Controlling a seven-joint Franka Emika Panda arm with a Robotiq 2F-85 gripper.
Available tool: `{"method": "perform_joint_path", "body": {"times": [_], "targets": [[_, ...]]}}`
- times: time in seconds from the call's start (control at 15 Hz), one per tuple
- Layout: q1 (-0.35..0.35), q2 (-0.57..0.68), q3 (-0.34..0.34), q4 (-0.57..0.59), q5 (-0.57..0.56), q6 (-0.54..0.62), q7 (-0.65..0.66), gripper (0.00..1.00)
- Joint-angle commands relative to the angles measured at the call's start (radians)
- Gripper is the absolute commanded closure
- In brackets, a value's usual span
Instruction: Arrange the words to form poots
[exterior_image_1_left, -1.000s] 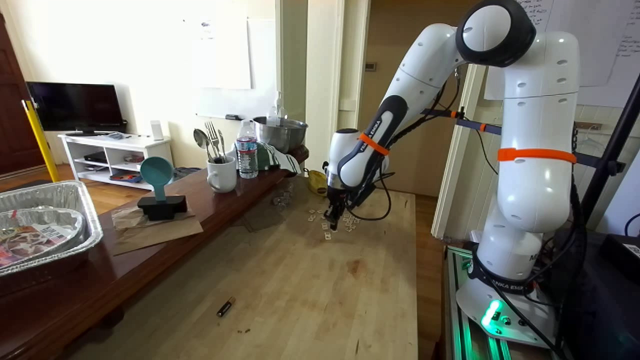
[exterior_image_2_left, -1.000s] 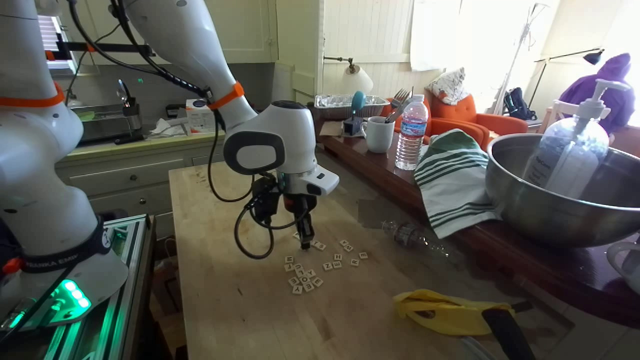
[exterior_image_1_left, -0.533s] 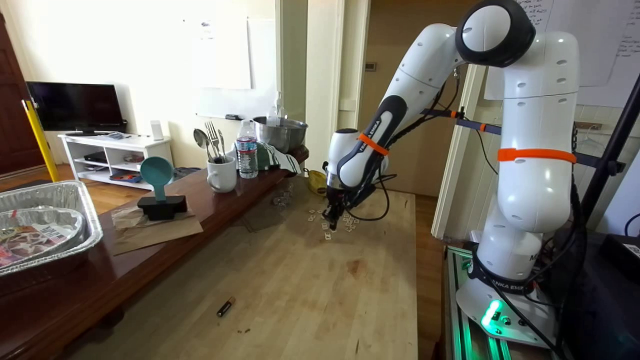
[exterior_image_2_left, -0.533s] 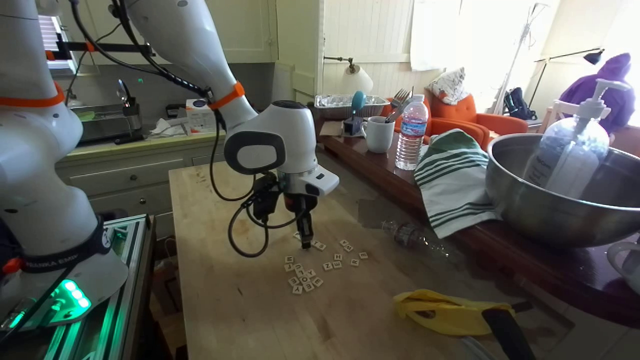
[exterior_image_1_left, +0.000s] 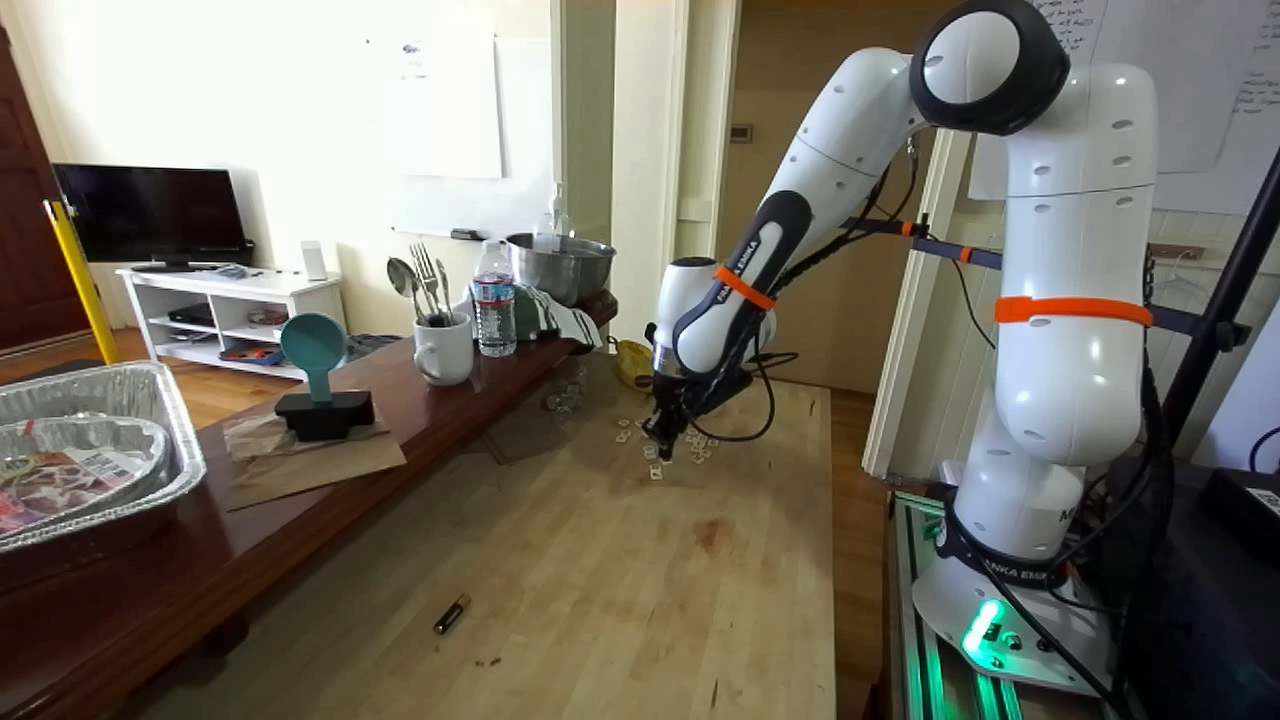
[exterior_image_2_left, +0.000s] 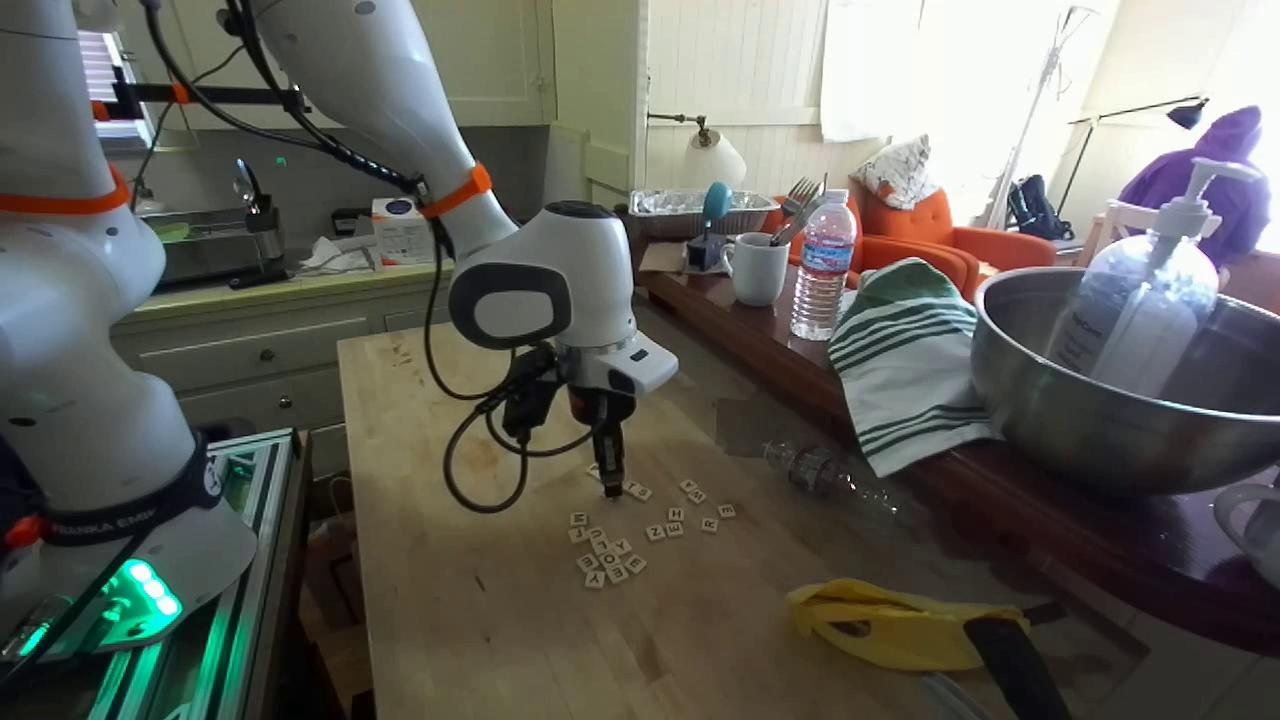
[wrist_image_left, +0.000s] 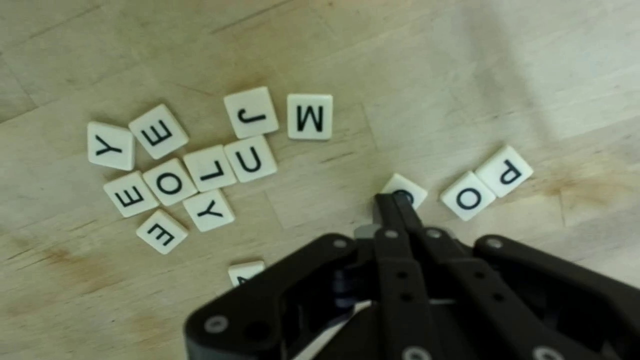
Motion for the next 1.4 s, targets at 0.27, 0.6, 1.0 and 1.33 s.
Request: {"method": "perform_joint_path", "body": {"times": [0.27, 0.6, 1.0, 1.33], "targets": [[0.026, 0.03, -0.014, 0.016, 0.03, 0.013, 0.051, 1.0], [0.031, 0.035, -0.013, 0.024, 0.036, 0.012, 0.059, 1.0], [0.037, 0.04, -0.011, 0.031, 0.046, 0.009, 0.074, 1.0], [0.04, 0.043, -0.008, 0.034, 0.063, 0.005, 0.079, 1.0]]}}
